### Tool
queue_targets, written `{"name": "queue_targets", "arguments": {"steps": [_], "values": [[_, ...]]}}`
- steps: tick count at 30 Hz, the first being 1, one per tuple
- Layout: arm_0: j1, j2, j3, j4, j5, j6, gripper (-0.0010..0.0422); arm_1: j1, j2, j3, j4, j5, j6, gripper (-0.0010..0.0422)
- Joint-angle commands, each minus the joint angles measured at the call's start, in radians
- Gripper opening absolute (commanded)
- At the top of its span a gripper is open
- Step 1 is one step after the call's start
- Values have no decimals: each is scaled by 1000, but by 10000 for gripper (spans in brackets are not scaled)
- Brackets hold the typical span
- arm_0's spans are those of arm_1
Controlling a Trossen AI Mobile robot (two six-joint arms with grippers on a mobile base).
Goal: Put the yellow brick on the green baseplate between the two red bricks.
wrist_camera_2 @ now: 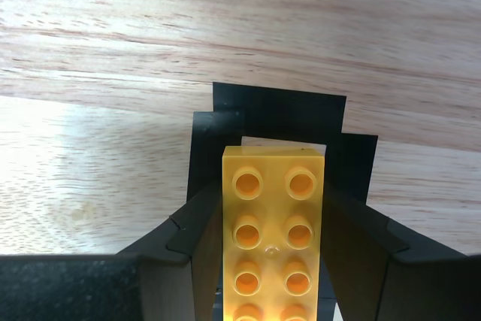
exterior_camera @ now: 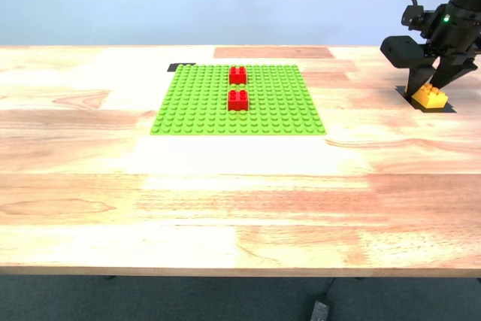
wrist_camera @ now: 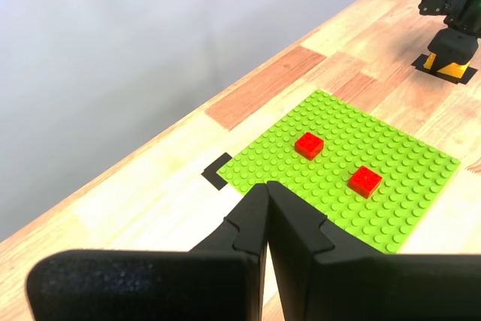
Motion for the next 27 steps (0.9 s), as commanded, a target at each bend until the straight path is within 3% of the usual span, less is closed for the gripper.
{"name": "queue_targets", "arguments": {"steps": [1, 9, 15, 25, 27], "values": [[0, 0, 0, 0, -1, 0, 0, 3, -5, 12, -21, -1, -6, 16], [0, 0, 0, 2, -1, 0, 0, 65, -127, 143, -128, -11, -134, 1], [0, -3, -8, 11, -1, 1, 0, 195, -191, 283, -160, -209, -290, 1], [0, -5, -11, 16, -1, 0, 0, 455, -82, 476, -244, -203, -512, 1], [0, -5, -10, 11, -3, 0, 0, 495, -31, 516, -243, -163, -541, 1]]}}
